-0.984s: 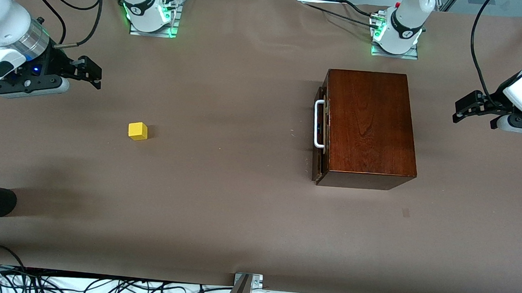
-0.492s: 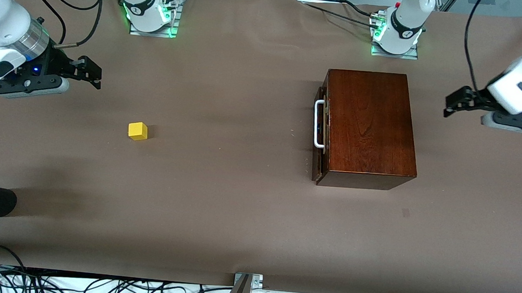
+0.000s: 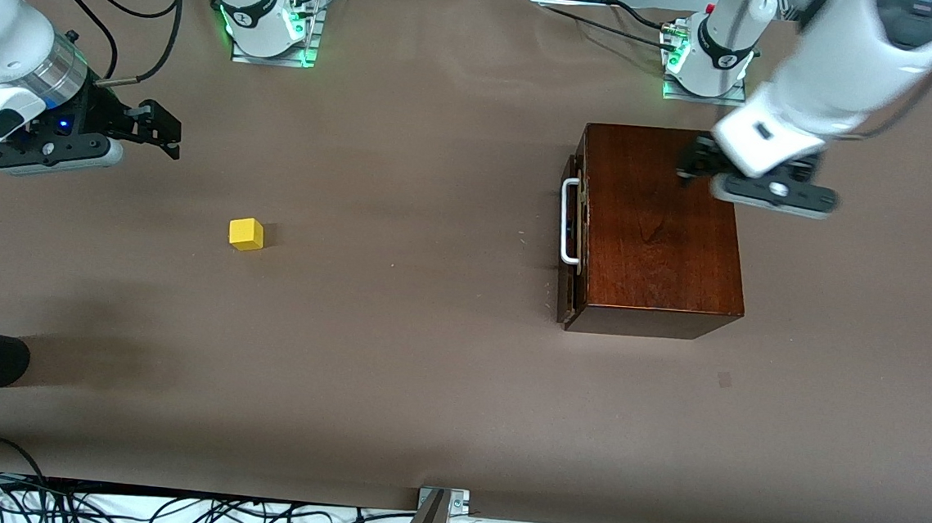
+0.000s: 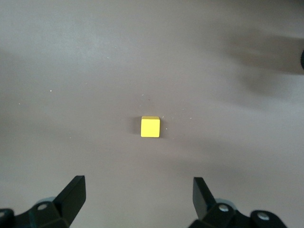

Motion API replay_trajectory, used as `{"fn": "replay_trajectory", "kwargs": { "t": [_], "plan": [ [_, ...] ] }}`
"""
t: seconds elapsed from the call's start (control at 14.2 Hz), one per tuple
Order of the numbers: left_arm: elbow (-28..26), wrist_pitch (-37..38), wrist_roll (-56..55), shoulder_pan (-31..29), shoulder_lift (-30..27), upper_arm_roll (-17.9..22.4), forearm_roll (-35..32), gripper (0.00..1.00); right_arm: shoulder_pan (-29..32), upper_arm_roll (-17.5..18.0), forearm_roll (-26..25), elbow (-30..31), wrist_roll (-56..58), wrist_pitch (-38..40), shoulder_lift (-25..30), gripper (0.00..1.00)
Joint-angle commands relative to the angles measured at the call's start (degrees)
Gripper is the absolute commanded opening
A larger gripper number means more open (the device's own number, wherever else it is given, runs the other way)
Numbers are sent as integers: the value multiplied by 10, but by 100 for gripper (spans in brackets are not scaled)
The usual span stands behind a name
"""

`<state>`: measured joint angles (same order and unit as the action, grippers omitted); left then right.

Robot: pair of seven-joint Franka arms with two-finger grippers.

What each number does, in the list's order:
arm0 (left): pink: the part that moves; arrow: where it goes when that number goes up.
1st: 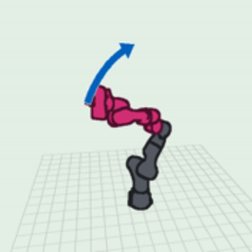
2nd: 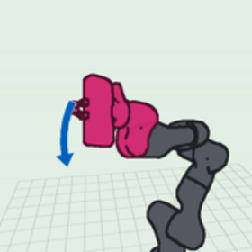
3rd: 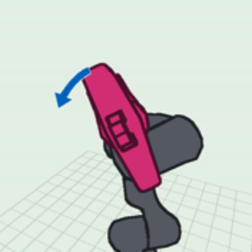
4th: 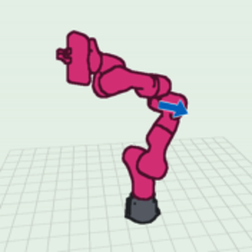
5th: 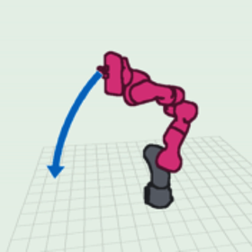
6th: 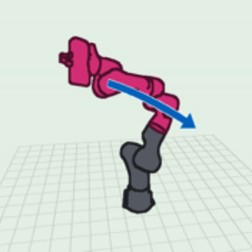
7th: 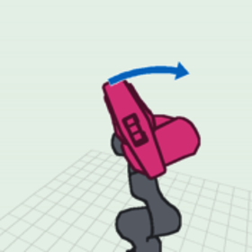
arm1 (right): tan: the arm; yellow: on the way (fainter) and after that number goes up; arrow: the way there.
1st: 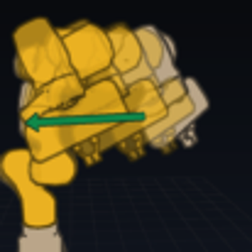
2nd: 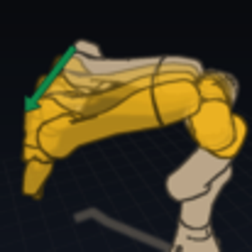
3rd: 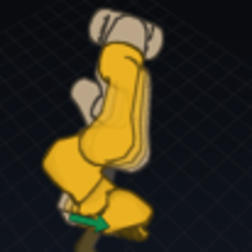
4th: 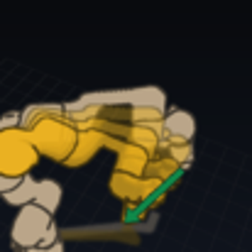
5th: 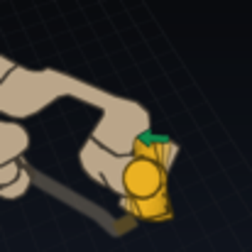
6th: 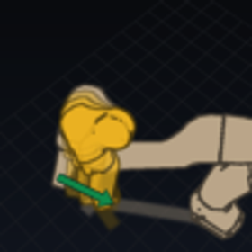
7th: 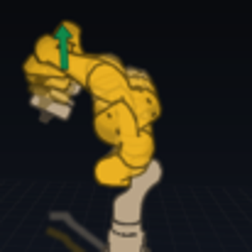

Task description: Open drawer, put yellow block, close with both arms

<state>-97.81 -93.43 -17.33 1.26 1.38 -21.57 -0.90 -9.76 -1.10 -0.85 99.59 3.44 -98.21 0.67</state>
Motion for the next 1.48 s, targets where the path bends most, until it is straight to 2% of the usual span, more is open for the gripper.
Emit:
{"fn": "replay_trajectory", "kwargs": {
  "t": [0.0, 0.21, 0.35, 0.7, 1.05, 1.41],
  "plan": [
    [-2, -28, -90, 5, 20, -50, -13, 100, 6, 1, 6, -12, 9, 10, -3, 100],
    [-5, -76, -168, 24, 59, -96, -15, 100, 6, 2, 6, -12, 9, 10, -3, 100],
    [-8, -102, -183, 31, 90, -120, -16, 100, 6, 1, 6, -12, 9, 10, -3, 100],
    [-18, -109, -191, 73, 137, -124, -86, 100, 6, 2, 6, -12, 9, 7, -5, 100],
    [-30, -128, -350, 130, 192, -124, -213, 100, 6, 1, 6, -11, 9, 7, -5, 100],
    [-58, -177, -388, 139, 226, -118, -297, 100, 7, 1, 6, -11, 9, 8, -5, 100]
  ]
}}
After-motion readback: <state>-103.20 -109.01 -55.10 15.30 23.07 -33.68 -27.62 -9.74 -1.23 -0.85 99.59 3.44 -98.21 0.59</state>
